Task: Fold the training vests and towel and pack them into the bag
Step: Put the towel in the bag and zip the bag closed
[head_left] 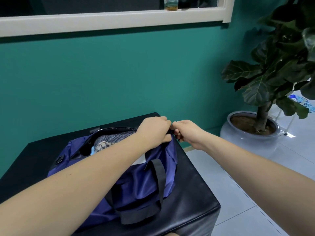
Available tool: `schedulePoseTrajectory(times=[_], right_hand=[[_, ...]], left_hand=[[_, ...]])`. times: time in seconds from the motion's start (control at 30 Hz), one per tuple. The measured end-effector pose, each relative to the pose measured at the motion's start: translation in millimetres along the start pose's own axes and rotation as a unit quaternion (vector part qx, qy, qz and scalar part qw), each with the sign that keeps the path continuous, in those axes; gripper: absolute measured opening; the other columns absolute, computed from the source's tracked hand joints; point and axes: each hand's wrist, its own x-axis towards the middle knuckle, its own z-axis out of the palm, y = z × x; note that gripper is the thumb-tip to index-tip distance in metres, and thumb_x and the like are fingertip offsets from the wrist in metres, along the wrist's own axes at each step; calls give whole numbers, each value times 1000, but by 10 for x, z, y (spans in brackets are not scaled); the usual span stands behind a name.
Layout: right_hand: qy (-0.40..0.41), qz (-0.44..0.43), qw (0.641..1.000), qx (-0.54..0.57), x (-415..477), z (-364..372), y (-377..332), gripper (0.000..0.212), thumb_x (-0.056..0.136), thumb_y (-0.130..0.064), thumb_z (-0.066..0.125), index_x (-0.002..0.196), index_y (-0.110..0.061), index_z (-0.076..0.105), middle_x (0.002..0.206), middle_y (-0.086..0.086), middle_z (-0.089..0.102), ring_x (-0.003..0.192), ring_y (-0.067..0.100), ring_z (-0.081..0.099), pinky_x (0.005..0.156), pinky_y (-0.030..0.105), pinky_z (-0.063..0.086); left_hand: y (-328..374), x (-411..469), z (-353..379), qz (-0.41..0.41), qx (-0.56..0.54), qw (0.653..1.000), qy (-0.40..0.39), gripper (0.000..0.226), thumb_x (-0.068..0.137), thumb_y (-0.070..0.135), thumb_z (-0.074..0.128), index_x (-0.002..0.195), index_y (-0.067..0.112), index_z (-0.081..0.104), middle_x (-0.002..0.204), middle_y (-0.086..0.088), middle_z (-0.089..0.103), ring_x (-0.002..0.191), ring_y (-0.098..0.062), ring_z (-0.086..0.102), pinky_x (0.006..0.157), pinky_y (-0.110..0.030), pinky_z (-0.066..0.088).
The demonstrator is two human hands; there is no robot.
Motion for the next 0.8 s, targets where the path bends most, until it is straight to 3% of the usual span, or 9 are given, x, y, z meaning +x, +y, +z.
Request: schedulePoseTrajectory(times=[0.07,0.17,0.33,0.63,0.8], right_hand=[[3,2,1000,3,-16,-12,-19,27,90,-19,58,67,-22,44,63,-2,45,57,16,39,56,29,32],[6,13,1000,13,-35,-67,-18,25,92,-18,60,71,-21,48,64,-2,47,56,15,41,55,29,34],[-2,15,1000,8,-38,-46,-66,24,94,-18,61,73,-20,51,65,-2,48,56,14,42,55,28,33],[16,21,999,-25,-29,-49,-78,20,95,-18,60,75,-17,55,63,-3,49,57,15,42,53,28,33],[43,26,997,-52,9,-33,-54,14,93,-21,60,80,-14,58,70,1,50,60,17,42,54,30,34]], left_hand=[[-13,12,14,-7,-3,1000,6,26,98,42,55,103,19,65,100,0,61,94,-29,65,68,-35,38],[-95,-6,-8,-70,-91,993,28,22,98,42,57,93,22,65,93,2,64,87,-26,61,69,-36,44],[-222,-112,-84,-207,-222,952,26,23,86,35,63,70,20,58,67,4,64,73,-23,61,64,-34,50],[-700,-613,-116,-306,-230,924,12,26,85,35,66,71,14,60,63,-1,66,68,-25,63,65,-34,53],[-1072,-1075,-157,-359,-224,906,13,25,87,32,65,72,12,60,56,-1,66,47,-16,61,57,-28,49]])
